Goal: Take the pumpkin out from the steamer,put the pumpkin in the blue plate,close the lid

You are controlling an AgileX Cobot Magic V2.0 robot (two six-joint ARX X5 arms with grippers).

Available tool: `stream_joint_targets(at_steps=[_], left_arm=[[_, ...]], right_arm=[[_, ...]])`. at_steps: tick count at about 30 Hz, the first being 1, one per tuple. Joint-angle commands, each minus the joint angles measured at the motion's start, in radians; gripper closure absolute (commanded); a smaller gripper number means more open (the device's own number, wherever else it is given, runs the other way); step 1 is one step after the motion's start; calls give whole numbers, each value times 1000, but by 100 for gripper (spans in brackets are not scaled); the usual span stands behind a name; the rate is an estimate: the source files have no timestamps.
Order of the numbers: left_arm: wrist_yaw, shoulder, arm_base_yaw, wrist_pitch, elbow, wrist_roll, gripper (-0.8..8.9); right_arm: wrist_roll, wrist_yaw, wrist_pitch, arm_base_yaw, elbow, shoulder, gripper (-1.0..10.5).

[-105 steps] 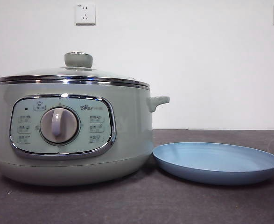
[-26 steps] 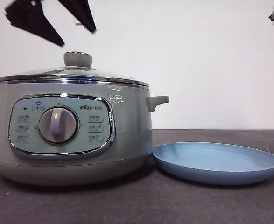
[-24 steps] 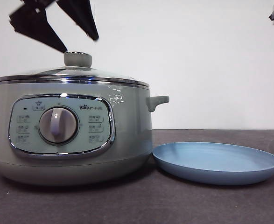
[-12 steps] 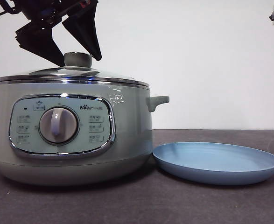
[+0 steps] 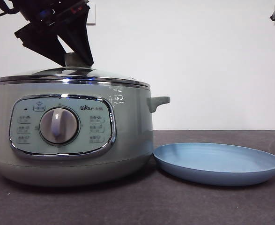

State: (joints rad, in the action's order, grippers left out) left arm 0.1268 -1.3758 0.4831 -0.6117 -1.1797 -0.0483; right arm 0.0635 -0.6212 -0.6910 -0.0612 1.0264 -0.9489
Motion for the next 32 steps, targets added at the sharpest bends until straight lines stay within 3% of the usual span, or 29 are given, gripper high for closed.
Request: stream_joint_targets(at_steps=[1,13,20,28,32], left_arm=[[5,-10,3,2,0,-10,821],[-1,30,2,61,-19,-8,822],[-51,129,2,63,-68,-8,822],[-156,286,2,57,-104,-8,822],[-227,373,2,37,-104,-8,822]], right_arm=[[-6,-2,2,-2,3,0,349],[-48,-9,13,-3,3,0,349],[-85,-8,88,-57,3,-5,350],[-119,8,198,-222,8,-83,348],[-120,97,202,-342,41,-167,346]])
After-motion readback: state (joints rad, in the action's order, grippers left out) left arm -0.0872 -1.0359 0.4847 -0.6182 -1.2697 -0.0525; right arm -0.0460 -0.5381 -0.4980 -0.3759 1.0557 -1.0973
